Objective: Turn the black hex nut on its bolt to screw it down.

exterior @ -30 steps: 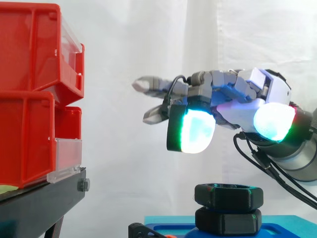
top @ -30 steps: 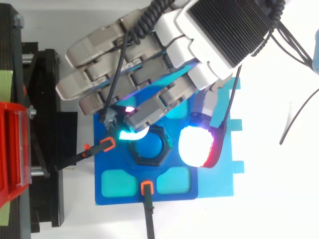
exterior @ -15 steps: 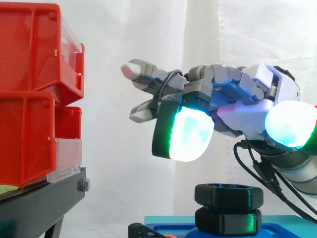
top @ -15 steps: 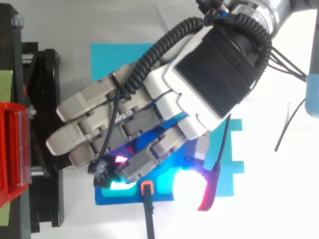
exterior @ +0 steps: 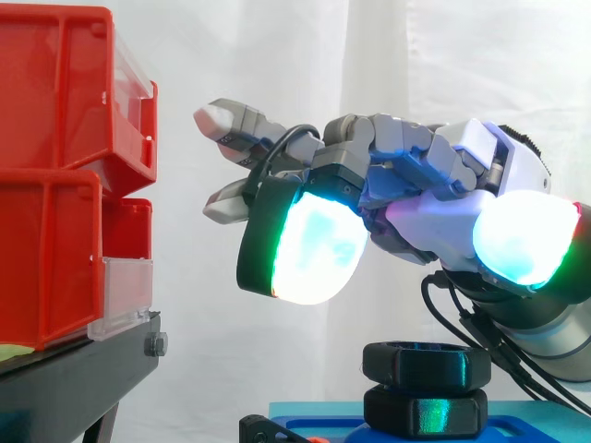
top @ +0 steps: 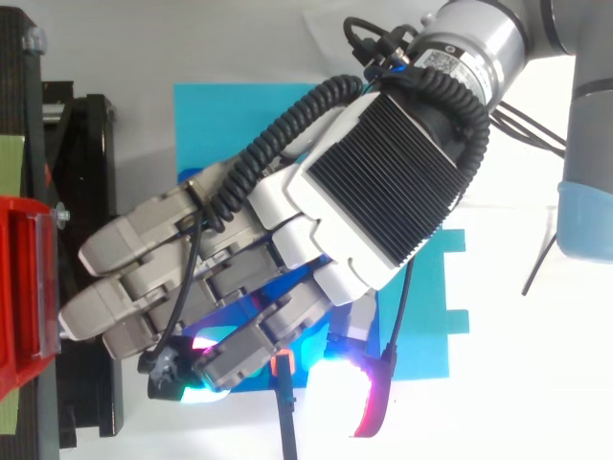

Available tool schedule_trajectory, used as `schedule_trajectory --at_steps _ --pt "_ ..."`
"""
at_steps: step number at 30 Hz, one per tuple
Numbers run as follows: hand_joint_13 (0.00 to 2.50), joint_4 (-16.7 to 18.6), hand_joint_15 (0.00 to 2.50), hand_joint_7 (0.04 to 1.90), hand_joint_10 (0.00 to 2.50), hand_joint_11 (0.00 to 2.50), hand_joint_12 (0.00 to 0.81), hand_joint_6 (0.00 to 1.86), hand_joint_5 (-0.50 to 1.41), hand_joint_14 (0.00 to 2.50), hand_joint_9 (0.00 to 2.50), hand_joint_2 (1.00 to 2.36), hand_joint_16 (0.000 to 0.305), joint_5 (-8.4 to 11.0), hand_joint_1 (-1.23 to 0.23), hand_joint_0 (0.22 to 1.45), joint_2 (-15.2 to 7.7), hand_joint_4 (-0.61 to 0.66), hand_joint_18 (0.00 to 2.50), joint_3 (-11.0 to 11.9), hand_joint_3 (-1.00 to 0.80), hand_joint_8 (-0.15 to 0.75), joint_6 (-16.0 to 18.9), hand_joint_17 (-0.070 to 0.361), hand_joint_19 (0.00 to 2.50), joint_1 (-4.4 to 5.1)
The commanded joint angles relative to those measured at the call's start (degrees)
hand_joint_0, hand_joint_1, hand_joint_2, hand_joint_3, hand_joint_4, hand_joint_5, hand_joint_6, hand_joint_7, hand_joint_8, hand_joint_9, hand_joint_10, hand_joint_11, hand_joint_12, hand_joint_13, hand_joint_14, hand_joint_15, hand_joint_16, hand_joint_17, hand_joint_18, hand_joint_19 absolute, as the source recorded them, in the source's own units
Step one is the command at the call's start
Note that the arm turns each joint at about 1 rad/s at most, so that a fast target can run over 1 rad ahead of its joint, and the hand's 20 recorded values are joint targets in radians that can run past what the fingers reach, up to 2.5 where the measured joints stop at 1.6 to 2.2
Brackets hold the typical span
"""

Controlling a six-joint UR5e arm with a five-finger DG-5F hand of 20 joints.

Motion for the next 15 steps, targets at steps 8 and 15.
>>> schedule_trajectory --at_steps 8,15 --pt "0.0 -0.7 0.01 1.07 0.0 0.22 0.351 0.5 -0.11 0.0 0.5 1.0 0.052 -0.42 -0.26 0.5 -0.1 0.31 0.0 -0.2 -0.5 0.297 -0.1 0.116 0.18 -1.02" --pt "0.0 -0.7 0.01 1.08 0.01 0.22 0.35 0.5 -0.11 0.0 0.51 1.0 0.052 -0.6 -0.26 0.5 -0.5 0.31 0.0 -0.4 -0.5 0.299 -0.7 0.116 0.18 -1.28"
